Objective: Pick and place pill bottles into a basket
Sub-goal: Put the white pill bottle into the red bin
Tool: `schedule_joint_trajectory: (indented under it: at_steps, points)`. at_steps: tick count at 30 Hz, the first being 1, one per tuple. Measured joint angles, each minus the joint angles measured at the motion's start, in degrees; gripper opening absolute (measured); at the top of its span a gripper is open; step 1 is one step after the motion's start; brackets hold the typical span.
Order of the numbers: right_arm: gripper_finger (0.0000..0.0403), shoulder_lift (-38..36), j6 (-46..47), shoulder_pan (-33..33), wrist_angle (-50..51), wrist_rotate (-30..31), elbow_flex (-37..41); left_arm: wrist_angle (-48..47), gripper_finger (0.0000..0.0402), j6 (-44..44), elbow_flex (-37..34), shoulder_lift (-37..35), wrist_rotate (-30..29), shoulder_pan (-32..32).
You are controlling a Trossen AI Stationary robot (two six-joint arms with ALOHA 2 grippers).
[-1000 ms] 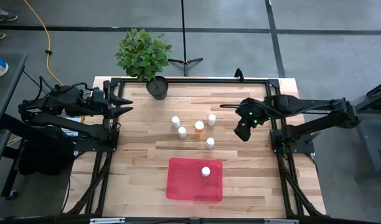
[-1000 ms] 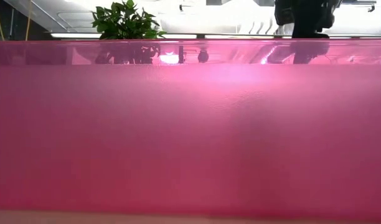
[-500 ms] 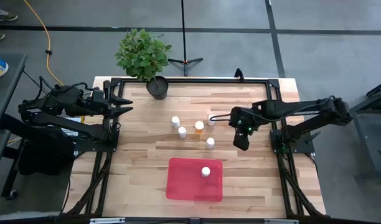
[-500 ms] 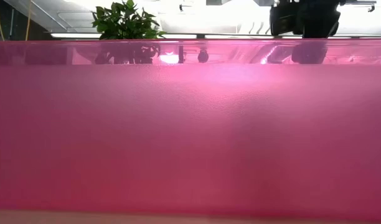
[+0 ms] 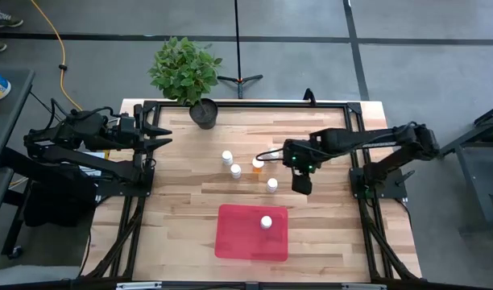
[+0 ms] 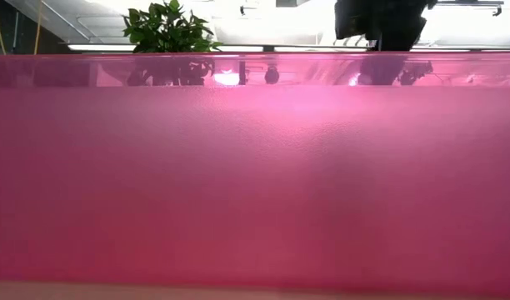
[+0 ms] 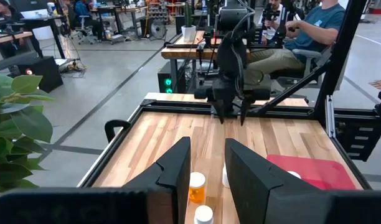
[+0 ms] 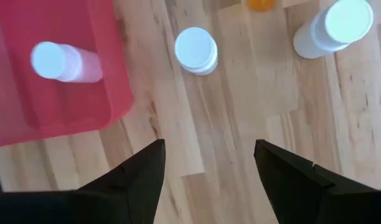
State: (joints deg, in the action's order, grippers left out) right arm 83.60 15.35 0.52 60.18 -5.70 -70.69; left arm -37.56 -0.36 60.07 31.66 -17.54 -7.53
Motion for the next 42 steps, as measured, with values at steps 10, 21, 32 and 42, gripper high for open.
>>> schedule_joint_trajectory:
  at_steps: [10,21,32,42]
  points:
    - [0.0238,11.72,-2.58,0.19,1.47,-0.47,-7.67,0.02,0.0134,0.0,0.0,0.0,0.0,0.01]
    - [0.0238,17.04,-2.52,0.19,-0.59,-1.25,-10.8,0.0,0.0134,0.0,0.0,-0.01,0.0,0.0]
    - [0.0238,17.36,-0.83,0.19,-4.04,-0.41,-10.84,-0.04,0.0134,0.04,0.0,0.0,0.0,0.02]
    - [0.0238,19.65,-0.55,0.17,-5.13,0.2,-10.78,-0.01,0.0134,0.04,0.0,-0.01,-0.02,0.01]
